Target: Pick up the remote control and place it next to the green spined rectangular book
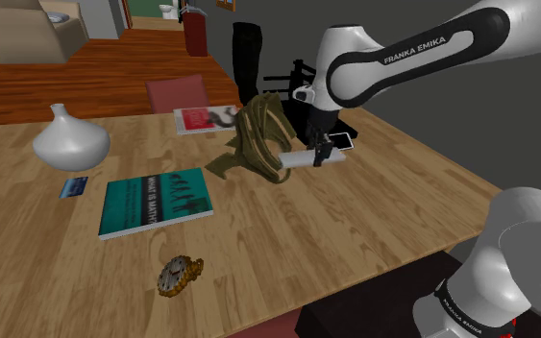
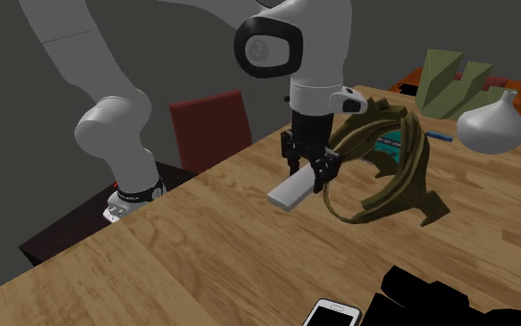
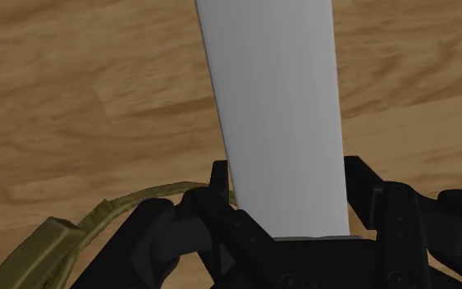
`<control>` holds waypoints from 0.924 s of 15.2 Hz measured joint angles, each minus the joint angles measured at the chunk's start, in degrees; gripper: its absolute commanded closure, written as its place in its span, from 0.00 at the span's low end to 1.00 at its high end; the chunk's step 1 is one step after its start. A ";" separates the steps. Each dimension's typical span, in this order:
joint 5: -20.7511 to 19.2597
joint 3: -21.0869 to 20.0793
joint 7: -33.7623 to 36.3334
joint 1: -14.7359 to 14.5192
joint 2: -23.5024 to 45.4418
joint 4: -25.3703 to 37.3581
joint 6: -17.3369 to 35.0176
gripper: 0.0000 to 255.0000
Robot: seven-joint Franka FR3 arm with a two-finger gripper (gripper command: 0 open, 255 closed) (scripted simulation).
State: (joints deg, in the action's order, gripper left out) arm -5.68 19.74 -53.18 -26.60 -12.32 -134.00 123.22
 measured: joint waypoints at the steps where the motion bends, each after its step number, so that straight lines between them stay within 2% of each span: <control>1: 0.49 -0.84 1.23 -0.73 0.77 0.87 -0.22 1.00; 7: 2.67 -5.58 8.60 -4.78 5.21 4.95 -0.29 1.00; 14: 4.43 -9.96 16.02 -8.82 11.48 12.46 -1.82 1.00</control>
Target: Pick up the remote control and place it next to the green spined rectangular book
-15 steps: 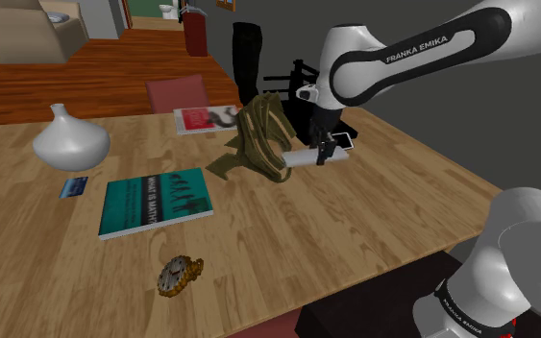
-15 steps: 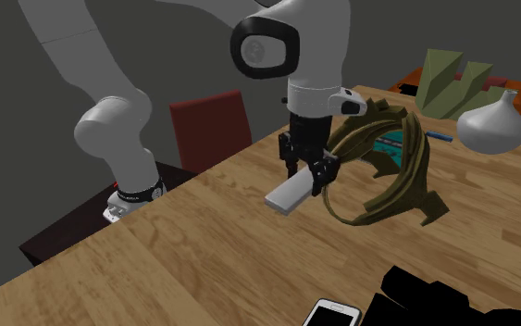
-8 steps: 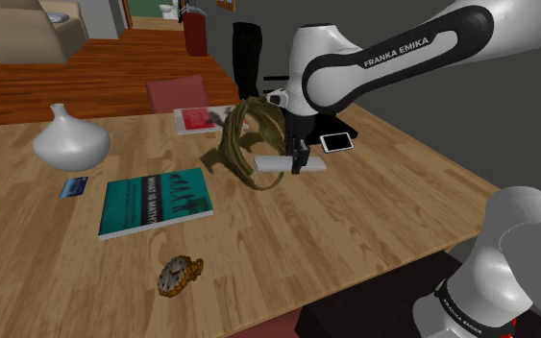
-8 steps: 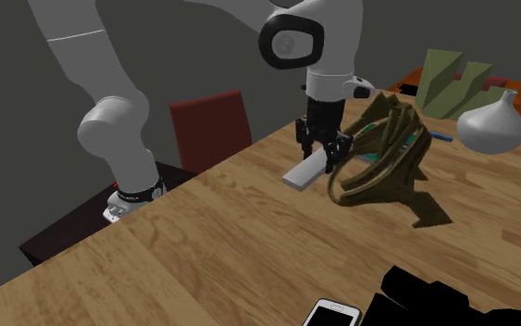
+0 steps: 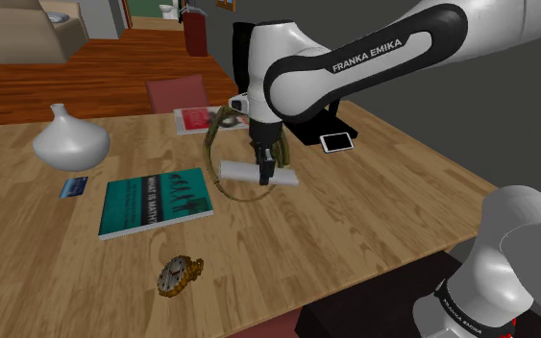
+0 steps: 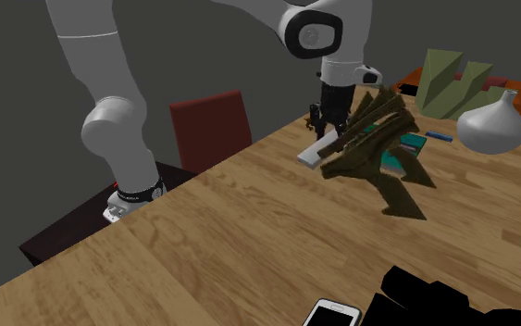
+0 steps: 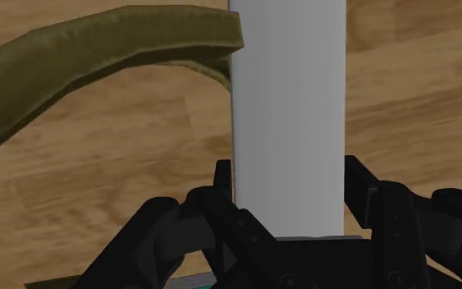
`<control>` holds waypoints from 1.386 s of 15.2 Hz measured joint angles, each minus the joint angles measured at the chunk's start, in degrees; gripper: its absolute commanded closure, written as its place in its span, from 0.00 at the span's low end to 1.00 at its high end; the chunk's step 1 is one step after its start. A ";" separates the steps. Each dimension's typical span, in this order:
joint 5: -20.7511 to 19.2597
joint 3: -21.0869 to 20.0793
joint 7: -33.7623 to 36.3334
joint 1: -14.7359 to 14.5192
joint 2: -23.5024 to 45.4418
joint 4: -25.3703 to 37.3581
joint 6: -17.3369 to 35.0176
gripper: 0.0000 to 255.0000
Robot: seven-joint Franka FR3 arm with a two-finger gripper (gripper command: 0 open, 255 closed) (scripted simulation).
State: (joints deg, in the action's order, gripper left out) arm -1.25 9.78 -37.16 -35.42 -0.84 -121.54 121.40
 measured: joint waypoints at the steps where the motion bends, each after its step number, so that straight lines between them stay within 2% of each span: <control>1: 0.23 -0.68 1.23 -0.67 1.17 1.36 -0.20 1.00; 4: 0.77 -2.26 4.16 -2.32 5.18 6.54 -1.15 1.00; 6: 0.86 -2.83 5.44 -2.98 6.51 7.55 -0.81 1.00; 21: 1.85 -3.39 5.31 -3.12 11.51 4.05 8.97 1.00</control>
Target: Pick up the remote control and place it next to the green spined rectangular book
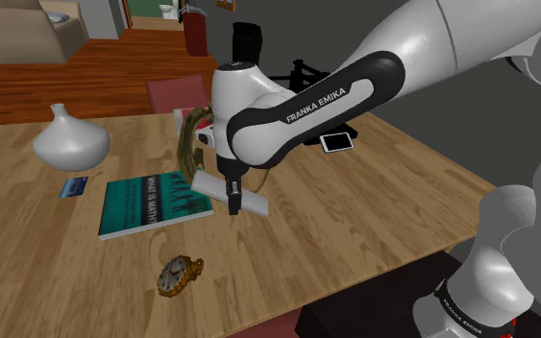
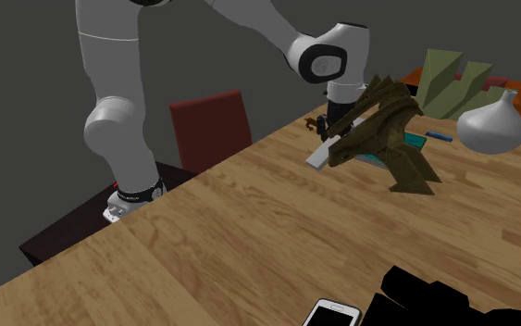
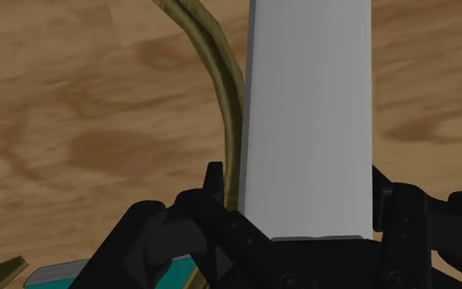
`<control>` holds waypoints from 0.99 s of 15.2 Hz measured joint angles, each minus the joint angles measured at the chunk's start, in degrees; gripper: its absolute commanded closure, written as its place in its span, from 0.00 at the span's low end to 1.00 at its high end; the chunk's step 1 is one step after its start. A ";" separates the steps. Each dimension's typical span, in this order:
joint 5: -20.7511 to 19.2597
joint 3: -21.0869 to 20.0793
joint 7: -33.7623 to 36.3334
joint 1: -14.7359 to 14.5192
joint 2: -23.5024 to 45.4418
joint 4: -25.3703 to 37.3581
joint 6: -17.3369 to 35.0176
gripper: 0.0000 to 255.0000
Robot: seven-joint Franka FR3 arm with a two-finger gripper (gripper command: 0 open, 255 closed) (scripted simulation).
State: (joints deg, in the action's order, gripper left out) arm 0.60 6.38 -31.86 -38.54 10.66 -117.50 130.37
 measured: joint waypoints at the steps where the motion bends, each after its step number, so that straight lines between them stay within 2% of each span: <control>1: -0.02 0.00 0.01 0.01 0.01 -0.02 0.03 1.00; 4: 0.00 0.01 -0.06 0.09 0.19 -0.02 0.25 1.00; 5: -0.01 0.01 -0.10 0.11 0.05 -0.27 0.58 0.00; 11: -0.13 0.26 -0.13 0.34 0.72 -0.65 0.03 0.00; 15: -0.55 0.28 0.17 0.14 -2.20 1.12 -4.84 0.00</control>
